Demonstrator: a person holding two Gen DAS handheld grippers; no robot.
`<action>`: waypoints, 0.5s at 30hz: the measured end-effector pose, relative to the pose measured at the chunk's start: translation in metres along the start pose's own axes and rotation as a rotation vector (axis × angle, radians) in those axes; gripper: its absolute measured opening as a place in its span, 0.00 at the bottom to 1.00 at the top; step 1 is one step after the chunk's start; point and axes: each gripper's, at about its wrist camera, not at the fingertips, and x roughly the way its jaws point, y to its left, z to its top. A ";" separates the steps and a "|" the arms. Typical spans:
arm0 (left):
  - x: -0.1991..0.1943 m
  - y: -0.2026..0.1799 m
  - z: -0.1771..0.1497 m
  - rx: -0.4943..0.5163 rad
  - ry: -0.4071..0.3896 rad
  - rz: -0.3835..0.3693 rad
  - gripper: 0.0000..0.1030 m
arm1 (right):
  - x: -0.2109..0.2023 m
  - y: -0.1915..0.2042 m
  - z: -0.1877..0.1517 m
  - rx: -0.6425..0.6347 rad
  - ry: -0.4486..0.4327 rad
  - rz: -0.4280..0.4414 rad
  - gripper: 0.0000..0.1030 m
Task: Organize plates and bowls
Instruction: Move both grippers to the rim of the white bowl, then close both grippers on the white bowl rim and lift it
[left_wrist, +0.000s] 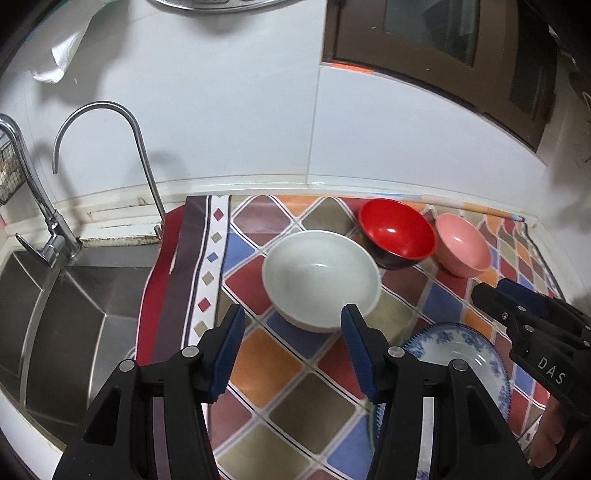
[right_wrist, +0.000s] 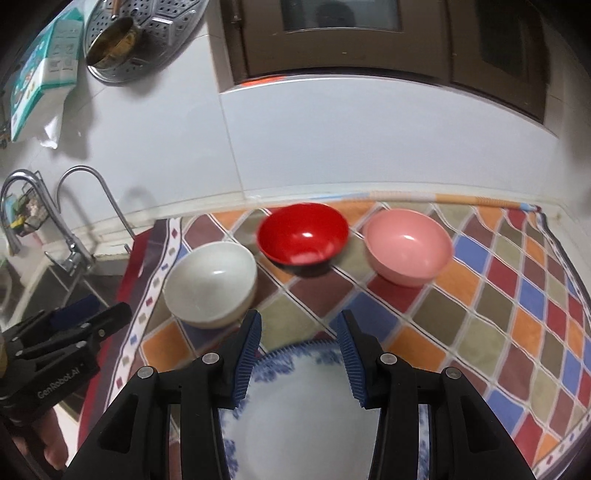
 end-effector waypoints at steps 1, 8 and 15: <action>0.004 0.002 0.001 -0.002 0.002 0.002 0.52 | 0.004 0.003 0.002 -0.004 0.003 0.009 0.43; 0.038 0.018 0.015 -0.016 0.042 0.016 0.45 | 0.041 0.023 0.019 -0.026 0.042 0.064 0.42; 0.077 0.025 0.023 -0.010 0.096 0.010 0.41 | 0.084 0.039 0.027 -0.036 0.110 0.099 0.42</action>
